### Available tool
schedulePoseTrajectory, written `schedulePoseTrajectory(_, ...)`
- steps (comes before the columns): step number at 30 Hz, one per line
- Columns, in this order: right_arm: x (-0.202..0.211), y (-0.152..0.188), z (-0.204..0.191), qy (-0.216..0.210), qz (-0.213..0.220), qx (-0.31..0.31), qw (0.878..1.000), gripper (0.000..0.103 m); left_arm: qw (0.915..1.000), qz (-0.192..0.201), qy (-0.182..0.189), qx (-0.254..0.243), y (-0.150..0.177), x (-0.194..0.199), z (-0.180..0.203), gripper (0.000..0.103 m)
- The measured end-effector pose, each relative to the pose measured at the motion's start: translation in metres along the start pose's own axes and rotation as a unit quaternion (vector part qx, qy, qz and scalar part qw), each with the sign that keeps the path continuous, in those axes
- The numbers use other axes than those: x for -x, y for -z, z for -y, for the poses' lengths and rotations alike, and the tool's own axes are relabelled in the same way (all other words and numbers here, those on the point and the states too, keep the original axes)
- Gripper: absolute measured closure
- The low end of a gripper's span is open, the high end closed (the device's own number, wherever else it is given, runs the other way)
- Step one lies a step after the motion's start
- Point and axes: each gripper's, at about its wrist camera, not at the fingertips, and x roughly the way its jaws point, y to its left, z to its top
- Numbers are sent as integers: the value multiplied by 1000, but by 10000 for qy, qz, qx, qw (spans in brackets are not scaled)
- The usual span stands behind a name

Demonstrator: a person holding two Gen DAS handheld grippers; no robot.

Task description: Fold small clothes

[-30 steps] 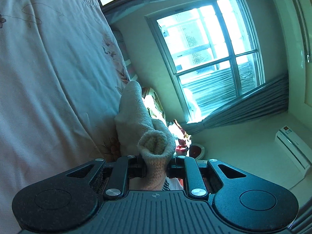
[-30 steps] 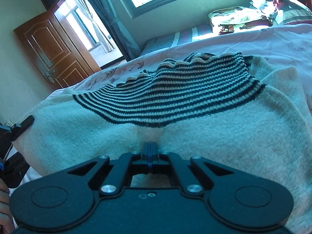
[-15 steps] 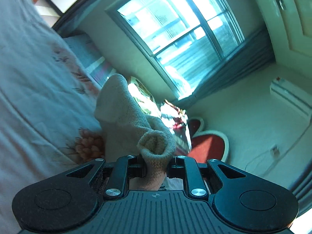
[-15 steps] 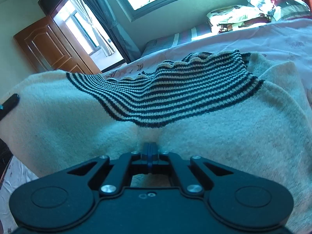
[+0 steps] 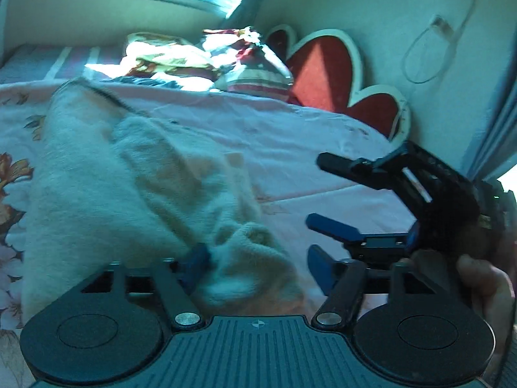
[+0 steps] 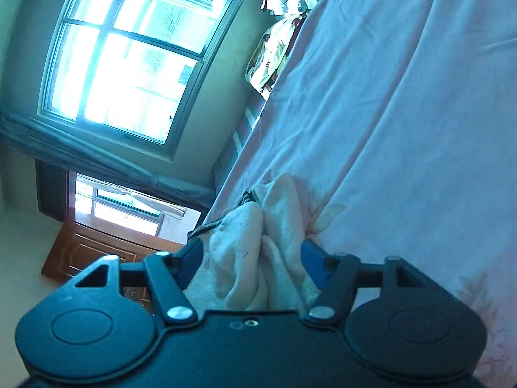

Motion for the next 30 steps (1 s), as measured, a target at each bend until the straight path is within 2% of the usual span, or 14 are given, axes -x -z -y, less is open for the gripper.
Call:
schedulePoseTrajectory(2,8,2,-1,-133,-128,24,9998,34,9997,221,73,-66,-4,33,4,31)
schedulePoseTrajectory(4,9,8,-5,-175,-300,75,9994,34,9984,550,70,150,-13,70,-12,31)
schedulePoseTrajectory(6,1,16,-8,-230,-598,55,9979,33,9960,740,-327,373,-14,91,-43,31)
schedulePoseTrajectory(8,-11,21,-12,-230,-846,62,9961,27,9921,579,-953,572,-14,93,-83,31)
schedulePoseTrajectory(10,-25,28,-17,-156,-1100,54,9938,26,9872,322,-1326,824,-8,81,-117,31)
schedulePoseTrajectory(13,-47,27,-25,-110,-1380,173,9902,27,9865,310,-1294,957,-3,71,-131,31)
schedulePoseTrajectory(16,-75,27,-32,317,-1702,452,9839,33,9860,244,-1325,987,1,54,-126,31)
schedulePoseTrajectory(17,-80,28,-35,411,-1740,594,9821,47,9857,219,-1328,1015,2,49,-125,31)
schedulePoseTrajectory(18,-82,28,-41,528,-1678,861,9806,79,9855,219,-1316,1045,2,49,-126,31)
schedulePoseTrajectory(19,-83,29,-47,590,-1641,1198,9774,85,9851,262,-1306,1088,0,45,-125,31)
schedulePoseTrajectory(22,-76,38,-68,611,-1447,2285,9608,87,9832,581,-1334,1104,-6,48,-127,31)
schedulePoseTrajectory(25,-52,49,-90,564,-1028,3370,9342,88,9843,477,-1317,1076,-14,38,-130,31)
schedulePoseTrajectory(28,-33,53,-99,506,-671,3820,9203,88,9876,308,-1389,668,-23,23,-117,31)
schedulePoseTrajectory(30,-28,49,-88,551,-606,3792,9217,88,9878,108,-1519,315,-27,10,-104,31)
